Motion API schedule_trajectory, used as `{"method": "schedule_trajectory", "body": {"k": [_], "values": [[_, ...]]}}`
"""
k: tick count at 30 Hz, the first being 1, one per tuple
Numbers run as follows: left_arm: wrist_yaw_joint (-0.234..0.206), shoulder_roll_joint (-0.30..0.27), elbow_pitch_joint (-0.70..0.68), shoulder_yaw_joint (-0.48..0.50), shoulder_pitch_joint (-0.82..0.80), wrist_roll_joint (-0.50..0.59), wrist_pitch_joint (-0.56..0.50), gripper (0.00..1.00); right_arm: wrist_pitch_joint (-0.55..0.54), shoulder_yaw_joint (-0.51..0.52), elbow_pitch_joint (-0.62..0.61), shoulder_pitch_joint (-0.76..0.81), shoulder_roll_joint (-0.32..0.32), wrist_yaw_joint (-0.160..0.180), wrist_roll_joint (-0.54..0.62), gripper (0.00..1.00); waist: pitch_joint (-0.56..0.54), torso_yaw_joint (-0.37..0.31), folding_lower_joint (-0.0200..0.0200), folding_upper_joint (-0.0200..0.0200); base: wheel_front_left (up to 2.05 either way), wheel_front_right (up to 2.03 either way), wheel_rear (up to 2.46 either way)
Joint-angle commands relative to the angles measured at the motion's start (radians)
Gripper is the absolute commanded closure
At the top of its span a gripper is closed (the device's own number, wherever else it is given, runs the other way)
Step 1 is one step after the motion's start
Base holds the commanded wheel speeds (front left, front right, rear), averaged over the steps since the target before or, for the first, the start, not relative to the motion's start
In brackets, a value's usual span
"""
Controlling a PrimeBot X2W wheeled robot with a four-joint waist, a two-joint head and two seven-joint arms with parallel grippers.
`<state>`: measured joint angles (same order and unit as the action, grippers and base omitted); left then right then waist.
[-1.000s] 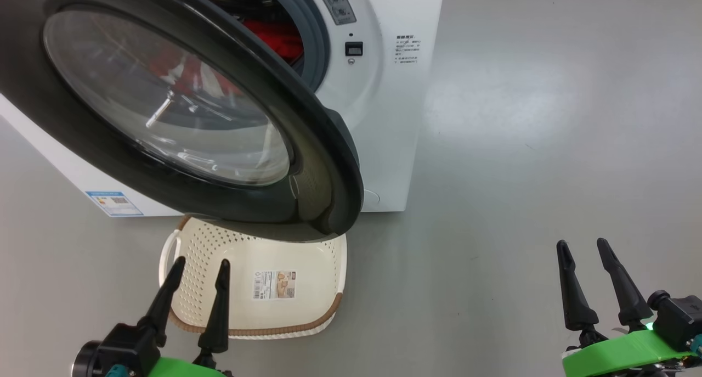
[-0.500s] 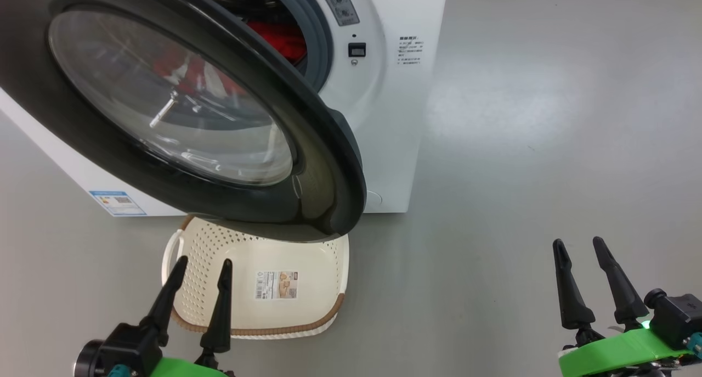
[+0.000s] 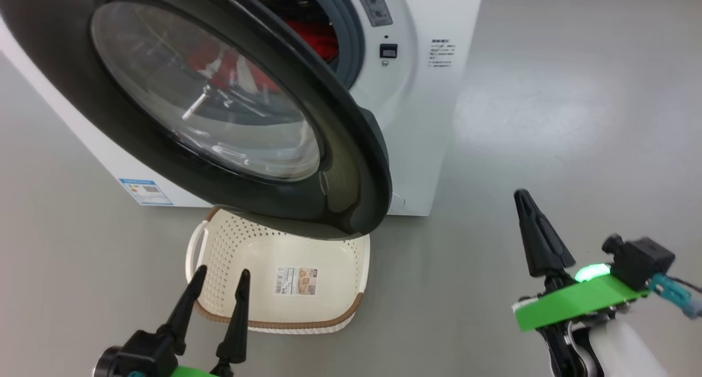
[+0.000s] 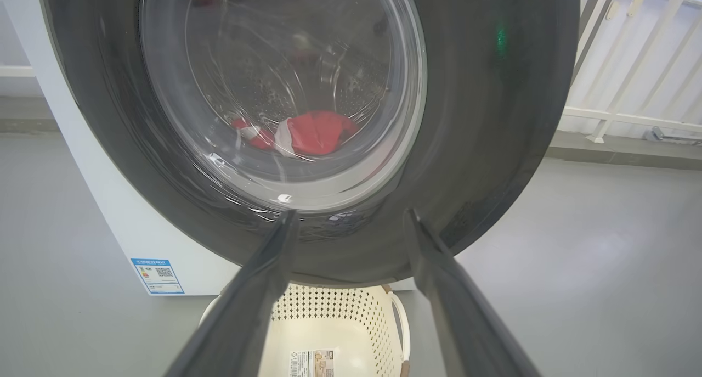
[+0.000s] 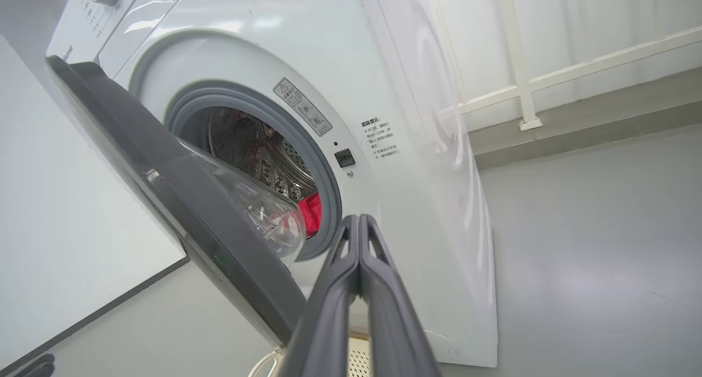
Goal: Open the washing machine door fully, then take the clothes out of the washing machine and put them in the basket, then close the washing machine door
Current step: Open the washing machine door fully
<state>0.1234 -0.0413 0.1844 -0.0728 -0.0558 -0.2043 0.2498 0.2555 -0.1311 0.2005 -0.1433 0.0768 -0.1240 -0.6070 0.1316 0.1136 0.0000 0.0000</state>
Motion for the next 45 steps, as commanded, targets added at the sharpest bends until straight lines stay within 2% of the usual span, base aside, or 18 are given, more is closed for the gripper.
{"method": "schedule_trajectory", "body": {"k": [1,7,17,26,34,45], "values": [[-0.005,-0.009,-0.028,0.023,-0.004,-0.006,0.012,0.0,0.006,-0.041,-0.016,-0.054,0.012,-0.007,-0.025,1.0,0.001,0.018,0.0,0.0,0.0,0.0,0.0],[-0.007,-0.009,-0.037,-0.01,-0.013,-0.017,0.012,0.0,0.006,-0.126,0.021,-0.202,0.035,-0.007,-0.153,1.0,0.025,0.07,0.0,0.0,0.0,0.0,0.0],[-0.01,-0.009,-0.039,-0.056,-0.034,-0.038,0.012,0.0,0.006,-0.267,0.117,-0.369,0.115,-0.007,-0.315,1.0,0.06,0.135,0.0,0.0,0.0,0.0,0.0],[-0.017,-0.009,-0.04,-0.098,-0.057,-0.057,0.012,0.0,-0.027,-0.465,0.199,-0.507,0.201,-0.007,-0.518,1.0,0.09,0.178,0.0,0.0,0.0,0.0,0.0],[-0.025,-0.009,-0.039,-0.124,-0.061,-0.071,0.012,0.0,-0.09,-0.588,0.192,-0.559,0.259,-0.007,-0.678,1.0,0.086,0.209,0.0,0.0,0.0,0.0,0.0],[-0.037,-0.009,-0.041,-0.143,-0.029,-0.071,0.012,0.0,-0.064,-0.717,0.152,-0.539,0.298,-0.007,-0.772,1.0,0.041,0.267,0.0,0.0,0.0,0.0,0.0]]}}
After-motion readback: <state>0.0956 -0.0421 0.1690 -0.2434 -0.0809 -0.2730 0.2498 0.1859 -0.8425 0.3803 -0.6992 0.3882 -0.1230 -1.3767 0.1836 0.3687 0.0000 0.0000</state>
